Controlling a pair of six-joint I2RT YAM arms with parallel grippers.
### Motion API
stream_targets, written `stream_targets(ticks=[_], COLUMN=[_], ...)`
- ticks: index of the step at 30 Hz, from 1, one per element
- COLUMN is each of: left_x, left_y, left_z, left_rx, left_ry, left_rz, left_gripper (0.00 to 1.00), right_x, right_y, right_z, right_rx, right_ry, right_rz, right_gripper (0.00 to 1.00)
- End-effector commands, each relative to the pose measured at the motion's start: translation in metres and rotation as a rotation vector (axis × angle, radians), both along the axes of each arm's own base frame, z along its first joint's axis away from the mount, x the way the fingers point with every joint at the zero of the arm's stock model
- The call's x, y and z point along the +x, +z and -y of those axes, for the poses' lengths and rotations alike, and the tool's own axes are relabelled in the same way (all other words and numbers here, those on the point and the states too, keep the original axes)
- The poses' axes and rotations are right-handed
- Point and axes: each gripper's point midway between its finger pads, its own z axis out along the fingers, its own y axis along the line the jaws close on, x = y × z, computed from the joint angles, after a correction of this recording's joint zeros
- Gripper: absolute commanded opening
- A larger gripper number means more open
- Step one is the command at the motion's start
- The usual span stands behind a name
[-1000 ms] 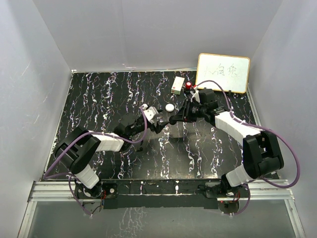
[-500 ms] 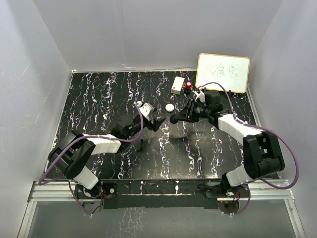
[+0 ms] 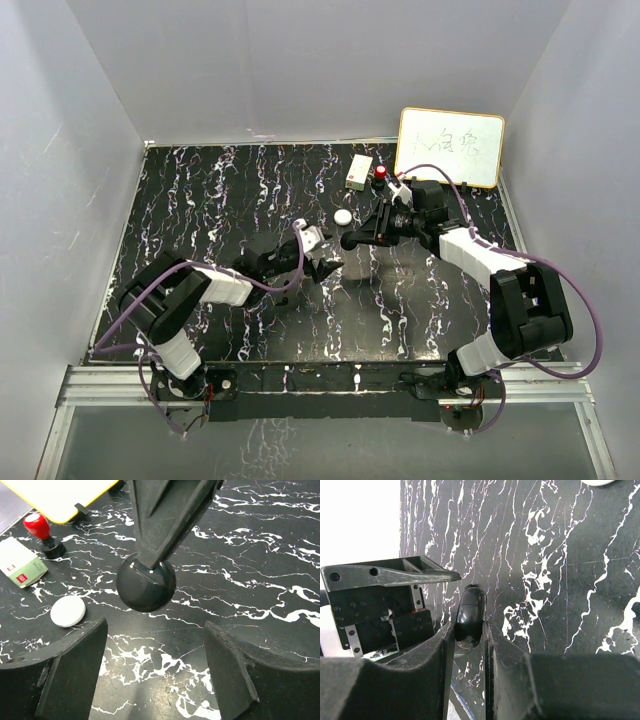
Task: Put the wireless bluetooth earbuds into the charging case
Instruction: Pick up the charging case at the center of the board.
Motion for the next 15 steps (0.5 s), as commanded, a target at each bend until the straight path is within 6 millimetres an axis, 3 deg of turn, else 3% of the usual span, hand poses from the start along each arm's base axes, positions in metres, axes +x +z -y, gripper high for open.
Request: stream_targets(ticks=[1,15], left_x=[0.001,0.01], left_y=[0.021,0.018], left_z=[0.017,0.035], left_rx=[-0.019,-0.022], left_ry=[-0.096,-0.129], left_rz=[0.099,0.1], left_gripper=[0.75,0.75], right_x=[0.009,-0.001], right_y=[0.025,0.024], right_z=[-0.004,-0.002], right_rx=[0.012,-0.011], right_ry=[0.036,0.061], right_rz=[0.09,0.086], right_gripper=[0.0,0.0])
